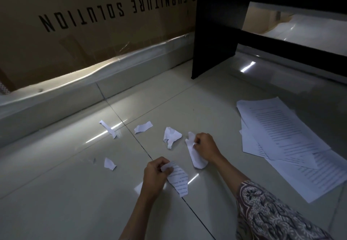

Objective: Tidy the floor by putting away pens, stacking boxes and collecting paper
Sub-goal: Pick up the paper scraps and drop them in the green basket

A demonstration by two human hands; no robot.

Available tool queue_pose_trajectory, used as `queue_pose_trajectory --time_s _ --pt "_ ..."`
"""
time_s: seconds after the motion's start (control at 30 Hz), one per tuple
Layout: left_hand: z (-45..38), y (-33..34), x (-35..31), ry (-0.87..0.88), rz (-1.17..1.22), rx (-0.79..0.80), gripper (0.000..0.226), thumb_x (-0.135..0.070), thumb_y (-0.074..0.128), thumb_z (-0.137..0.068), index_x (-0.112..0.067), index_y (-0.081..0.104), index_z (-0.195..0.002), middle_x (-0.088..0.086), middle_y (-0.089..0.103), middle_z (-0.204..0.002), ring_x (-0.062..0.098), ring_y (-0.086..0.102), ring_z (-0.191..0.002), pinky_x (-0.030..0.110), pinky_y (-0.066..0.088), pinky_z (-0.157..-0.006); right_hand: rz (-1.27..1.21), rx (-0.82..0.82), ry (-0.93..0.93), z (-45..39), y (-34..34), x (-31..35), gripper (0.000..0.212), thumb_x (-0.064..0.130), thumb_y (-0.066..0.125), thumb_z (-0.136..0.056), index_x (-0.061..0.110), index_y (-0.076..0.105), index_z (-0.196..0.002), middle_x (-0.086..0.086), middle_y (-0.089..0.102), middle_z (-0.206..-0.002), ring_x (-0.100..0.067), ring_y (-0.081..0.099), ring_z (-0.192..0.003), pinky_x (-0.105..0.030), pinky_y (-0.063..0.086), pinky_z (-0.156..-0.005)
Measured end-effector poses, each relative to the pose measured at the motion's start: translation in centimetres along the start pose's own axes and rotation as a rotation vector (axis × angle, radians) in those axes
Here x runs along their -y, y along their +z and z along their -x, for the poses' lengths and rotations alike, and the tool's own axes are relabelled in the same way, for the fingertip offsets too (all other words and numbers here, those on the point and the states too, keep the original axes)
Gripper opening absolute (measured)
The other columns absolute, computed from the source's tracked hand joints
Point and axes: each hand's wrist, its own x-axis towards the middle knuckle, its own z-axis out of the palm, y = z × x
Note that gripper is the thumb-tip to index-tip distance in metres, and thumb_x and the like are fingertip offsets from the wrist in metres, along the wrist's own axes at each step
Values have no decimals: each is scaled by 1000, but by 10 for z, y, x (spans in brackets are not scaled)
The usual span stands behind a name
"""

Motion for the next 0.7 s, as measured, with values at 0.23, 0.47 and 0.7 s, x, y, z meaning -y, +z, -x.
queue_pose_trajectory --time_s 0.23,0.47,0.7 --pt "7 9 -39 72 61 -62 14 2 63 -81 -9 64 -71 -1 62 -66 4 55 -60 17 45 -61 -152 -165 4 41 -43 -8 9 6 56 -84 2 59 -77 -13 63 -81 -25 60 -77 -30 46 -67" --pt "19 39 -116 205 115 -44 22 5 62 -80 -12 61 -66 -4 59 -63 -4 53 -54 9 40 -59 -268 -497 -11 107 -135 5 9 7 61 -83 5 60 -74 -5 61 -72 -19 56 -71 -24 35 -64" --pt "46 94 -210 353 213 108 32 4 62 -79 -19 54 -58 -12 49 -48 2 41 -47 16 34 -50 -347 -765 -51 198 -237 0 20 5 65 -81 5 56 -64 -2 58 -57 -6 55 -53 -19 39 -54"
